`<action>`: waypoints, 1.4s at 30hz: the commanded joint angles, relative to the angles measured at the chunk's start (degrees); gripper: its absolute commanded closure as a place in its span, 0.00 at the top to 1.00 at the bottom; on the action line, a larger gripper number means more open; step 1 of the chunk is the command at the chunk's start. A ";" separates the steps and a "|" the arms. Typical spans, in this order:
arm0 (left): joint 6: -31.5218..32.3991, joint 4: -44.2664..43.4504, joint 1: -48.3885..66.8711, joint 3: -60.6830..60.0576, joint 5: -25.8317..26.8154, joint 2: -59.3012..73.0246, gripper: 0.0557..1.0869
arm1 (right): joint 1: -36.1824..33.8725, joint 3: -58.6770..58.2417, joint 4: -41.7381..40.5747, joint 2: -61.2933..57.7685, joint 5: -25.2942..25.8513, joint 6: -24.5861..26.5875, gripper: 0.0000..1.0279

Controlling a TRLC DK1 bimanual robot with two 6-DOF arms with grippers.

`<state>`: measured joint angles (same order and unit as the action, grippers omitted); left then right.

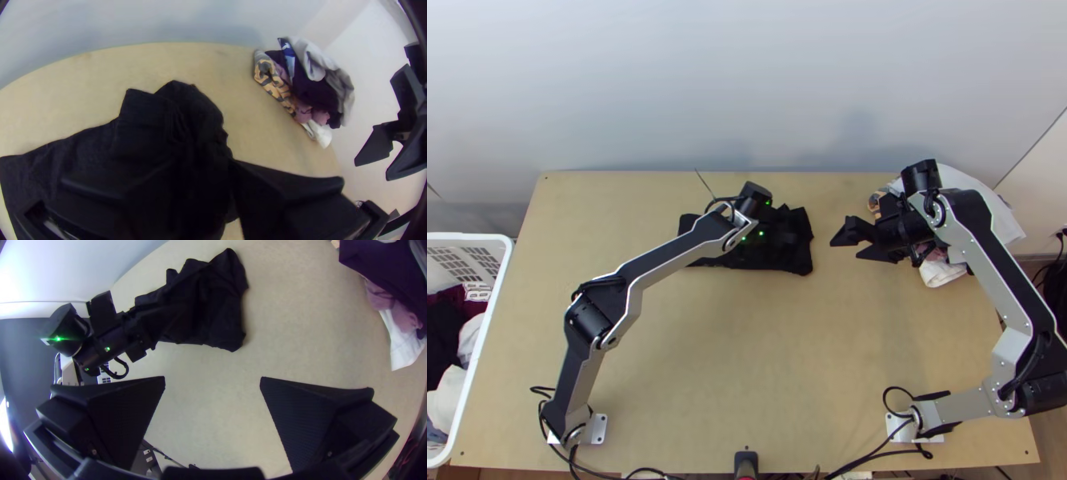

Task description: Fold the t-shirt

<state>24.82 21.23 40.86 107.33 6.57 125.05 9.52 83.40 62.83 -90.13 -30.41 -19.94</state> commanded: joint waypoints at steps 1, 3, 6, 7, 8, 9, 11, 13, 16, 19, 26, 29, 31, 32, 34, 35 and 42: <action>0.67 2.23 0.36 6.58 0.11 -0.95 0.96 | 0.06 -0.60 0.01 0.21 0.00 -0.01 0.96; 1.02 4.43 -0.17 9.74 0.55 -3.59 0.96 | 0.06 -1.22 0.01 0.30 0.00 -0.01 0.96; 1.02 8.91 -1.31 12.29 1.61 -8.34 0.96 | 0.33 -1.57 -0.07 0.30 -0.08 0.26 0.96; 1.02 10.49 -2.01 12.20 2.40 -10.09 0.96 | 0.59 -1.57 -0.34 0.21 0.00 0.26 0.96; 0.93 12.60 -2.80 11.94 2.84 -11.68 0.95 | 0.76 -1.48 -0.69 0.13 0.00 0.26 0.96; 0.67 14.63 -3.60 11.06 3.01 -13.17 0.95 | 1.12 -1.22 -1.13 -0.22 0.00 0.26 0.96; -0.38 16.65 -5.44 6.05 3.36 -16.95 0.95 | 1.82 -0.43 -2.62 -1.10 0.00 0.17 0.96; -0.47 15.42 -7.38 -2.47 3.45 -21.61 0.95 | 3.31 0.89 -4.64 -2.16 0.09 0.08 0.96; -0.38 10.93 -9.31 -15.66 3.63 -28.37 0.95 | 6.92 4.76 -7.02 -5.32 0.36 -0.36 0.96; -0.56 8.82 -10.72 -24.62 3.45 -32.51 0.95 | 9.47 10.38 -8.07 -9.98 1.76 -0.36 0.96; 0.49 6.98 -15.20 -33.59 1.78 -37.08 0.95 | 18.78 14.69 -15.37 -16.40 16.44 1.75 0.96; 1.90 7.42 -16.87 -34.99 1.78 -38.13 0.95 | 21.59 17.94 -15.45 -18.33 18.29 2.89 0.96; 2.16 7.42 -17.92 -36.40 1.78 -38.92 0.95 | 23.53 18.56 -17.39 -18.77 20.57 5.18 0.96; 2.08 7.42 -18.36 -37.02 1.78 -39.27 0.95 | 24.58 18.56 -18.53 -18.77 21.54 6.94 0.96; 2.08 7.42 -19.15 -38.25 1.69 -39.89 0.95 | 26.87 18.47 -19.41 -19.12 23.82 10.54 0.96; 2.16 7.33 -19.59 -38.69 1.69 -40.06 0.95 | 28.10 18.12 -19.59 -19.21 25.49 12.03 0.96; 2.43 7.24 -23.11 -39.92 0.90 -41.21 0.95 | 34.43 7.75 -30.13 -16.84 35.86 29.96 0.96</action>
<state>26.98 28.60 21.15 69.69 7.88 85.47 37.98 97.95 41.17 -108.22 -2.85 -3.40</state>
